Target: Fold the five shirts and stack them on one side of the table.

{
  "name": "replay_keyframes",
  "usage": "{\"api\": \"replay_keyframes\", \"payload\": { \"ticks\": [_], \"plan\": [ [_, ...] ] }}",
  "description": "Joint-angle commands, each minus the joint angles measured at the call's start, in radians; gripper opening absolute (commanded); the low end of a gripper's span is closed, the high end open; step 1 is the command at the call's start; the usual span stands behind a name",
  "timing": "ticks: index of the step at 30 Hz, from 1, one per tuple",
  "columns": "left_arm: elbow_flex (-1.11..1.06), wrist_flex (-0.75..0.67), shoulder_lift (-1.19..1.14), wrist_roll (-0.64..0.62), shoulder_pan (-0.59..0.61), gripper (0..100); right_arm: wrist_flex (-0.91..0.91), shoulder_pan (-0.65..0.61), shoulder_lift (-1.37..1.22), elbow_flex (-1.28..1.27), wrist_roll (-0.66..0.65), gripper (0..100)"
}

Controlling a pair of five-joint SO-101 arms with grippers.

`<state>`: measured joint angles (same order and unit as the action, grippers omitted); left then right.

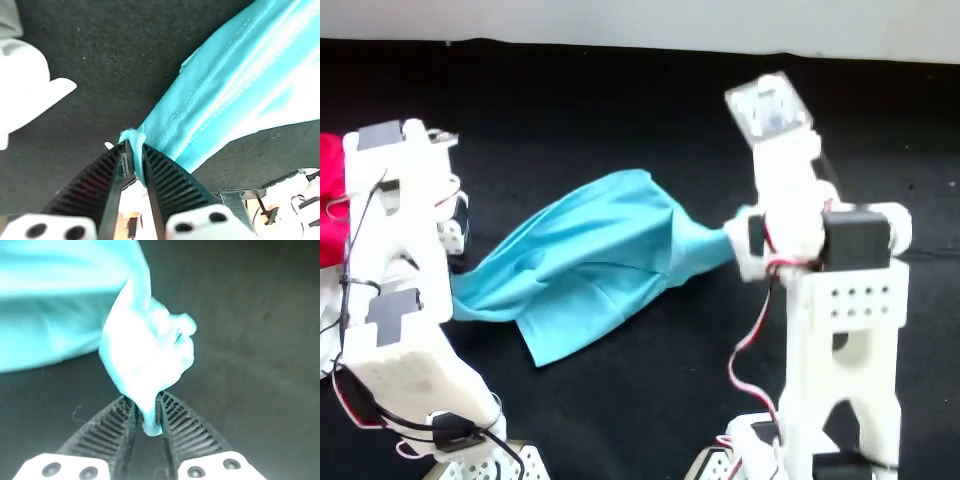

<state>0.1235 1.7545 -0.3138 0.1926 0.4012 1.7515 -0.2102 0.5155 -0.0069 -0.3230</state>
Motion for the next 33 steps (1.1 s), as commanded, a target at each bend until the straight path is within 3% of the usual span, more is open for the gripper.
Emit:
{"api": "replay_keyframes", "payload": {
  "ticks": [1, 7, 10, 13, 17, 25, 33],
  "plan": [
    [-0.068, 0.009, 0.064, 0.075, 0.007, 1, -0.031, -0.007, 0.134, -0.223, -0.009, 0.5],
    [-0.073, 0.014, 0.081, 0.133, 0.008, 1, -0.090, -0.005, 0.303, -0.536, -0.064, 0.5],
    [-0.012, 0.014, 0.145, 0.167, 0.008, 9, -0.090, -0.005, 0.361, -0.621, -0.064, 0.5],
    [0.111, 0.011, 0.220, 0.193, -0.010, 22, -0.090, -0.005, 0.410, -0.673, -0.064, 0.5],
    [0.337, -0.052, 0.219, 0.155, -0.127, 21, -0.091, 0.038, 0.455, -0.722, -0.064, 0.5],
    [0.619, -0.236, -0.122, -0.028, -0.470, 17, -0.156, 0.320, 0.490, -0.811, -0.184, 0.5],
    [1.026, -0.324, -0.575, -0.066, -0.587, 25, -0.148, 0.386, 0.490, -0.811, -0.203, 0.5]
  ]
}}
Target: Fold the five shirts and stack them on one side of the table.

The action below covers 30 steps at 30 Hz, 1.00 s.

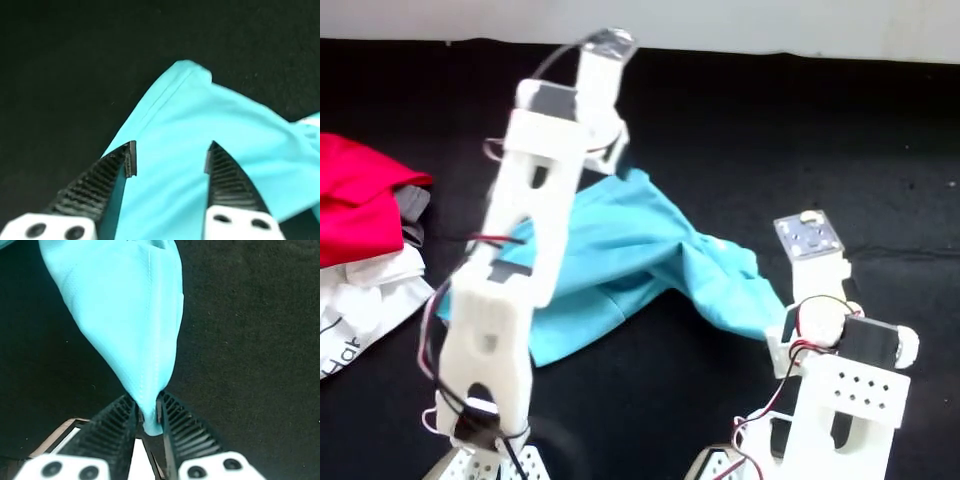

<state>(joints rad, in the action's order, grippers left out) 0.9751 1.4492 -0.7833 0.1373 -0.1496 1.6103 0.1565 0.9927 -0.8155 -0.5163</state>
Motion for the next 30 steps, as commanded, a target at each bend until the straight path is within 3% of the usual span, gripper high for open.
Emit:
{"api": "replay_keyframes", "payload": {
  "ticks": [1, 12, 16, 22, 30],
  "plan": [
    [0.228, -0.017, -0.151, -0.009, -0.039, 25, -0.007, 0.019, 0.013, -0.002, -0.008, 0.5],
    [0.665, -0.080, -0.545, -0.009, -0.047, 25, -0.005, 0.016, 0.013, -0.004, -0.006, 0.5],
    [0.676, -0.086, -0.595, -0.005, -0.071, 22, -0.005, 0.018, 0.013, -0.004, -0.006, 0.5],
    [0.676, -0.068, -0.607, -0.003, -0.085, 0, -0.008, 0.019, 0.013, -0.004, -0.006, 0.5],
    [0.691, 0.021, -0.510, -0.008, -0.051, 1, -0.094, 0.022, 0.013, 0.001, 0.044, 0.5]
  ]
}}
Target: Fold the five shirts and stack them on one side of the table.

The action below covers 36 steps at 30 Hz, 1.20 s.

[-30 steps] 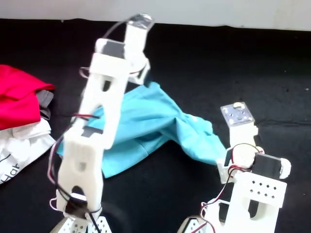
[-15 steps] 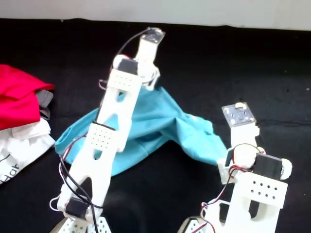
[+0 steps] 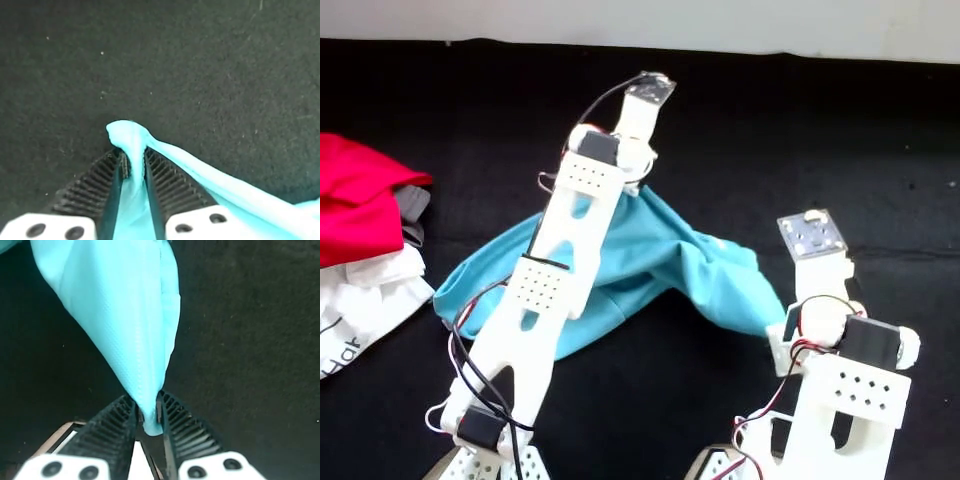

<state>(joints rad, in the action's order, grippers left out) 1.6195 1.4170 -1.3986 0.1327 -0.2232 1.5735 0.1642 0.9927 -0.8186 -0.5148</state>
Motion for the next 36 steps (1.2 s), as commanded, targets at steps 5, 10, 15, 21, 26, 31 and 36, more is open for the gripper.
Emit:
{"api": "replay_keyframes", "payload": {
  "ticks": [5, 10, 15, 21, 26, 31, 36],
  "plan": [
    [0.047, 0.218, 0.331, -0.005, 0.081, 1, -0.179, 0.035, -0.064, 0.111, 0.077, 0.5],
    [0.047, 0.333, 0.539, -0.005, 0.130, 1, -0.191, 0.127, -0.337, 0.496, 0.077, 0.5],
    [0.045, 0.344, 0.722, -0.005, 0.159, 1, -0.125, 0.133, -0.628, 0.981, 0.077, 0.5],
    [0.045, 0.344, 0.932, -0.005, 0.151, 1, 0.024, 0.137, -0.905, 1.580, 0.074, 0.5],
    [0.045, 0.341, 1.070, -0.005, 0.130, 1, 0.096, 0.139, -1.027, 1.982, 0.074, 0.5],
    [0.045, 0.344, 1.175, -0.006, 0.133, 1, 0.087, 0.139, -1.033, 2.209, 0.072, 0.5],
    [-0.039, 0.345, 1.248, -0.061, 0.154, 1, 0.079, 0.162, -1.033, 2.385, 0.072, 0.5]
  ]
}}
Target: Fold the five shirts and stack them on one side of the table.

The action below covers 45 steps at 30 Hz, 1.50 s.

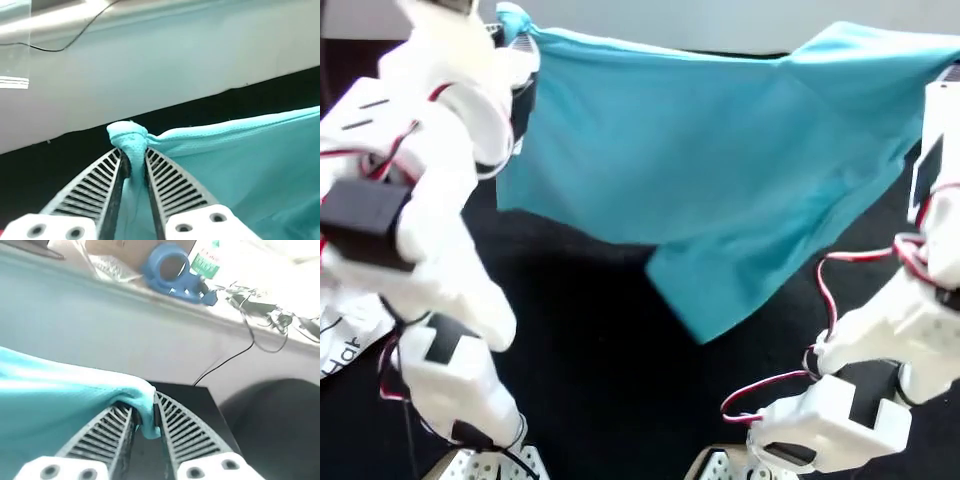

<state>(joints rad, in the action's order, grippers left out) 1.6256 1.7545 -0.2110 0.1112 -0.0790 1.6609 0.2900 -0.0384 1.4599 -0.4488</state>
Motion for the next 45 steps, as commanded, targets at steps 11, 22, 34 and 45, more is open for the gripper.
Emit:
{"api": "replay_keyframes", "payload": {
  "ticks": [11, 22, 34, 45],
  "plan": [
    [-0.717, 0.008, 0.196, -0.095, 0.194, 1, 0.104, 0.024, -0.004, 0.116, 0.011, 0.5],
    [-1.089, -0.002, 0.205, -0.095, 0.193, 1, 0.104, -0.094, 0.159, -0.564, 0.083, 0.5],
    [-0.849, 0.003, 0.475, -0.092, 0.216, 1, 0.073, -0.166, 0.518, -0.625, 0.089, 0.5],
    [-0.757, -0.020, 0.743, -0.089, 0.216, 1, -0.199, -0.018, 0.696, -0.607, 0.089, 0.5]
  ]
}}
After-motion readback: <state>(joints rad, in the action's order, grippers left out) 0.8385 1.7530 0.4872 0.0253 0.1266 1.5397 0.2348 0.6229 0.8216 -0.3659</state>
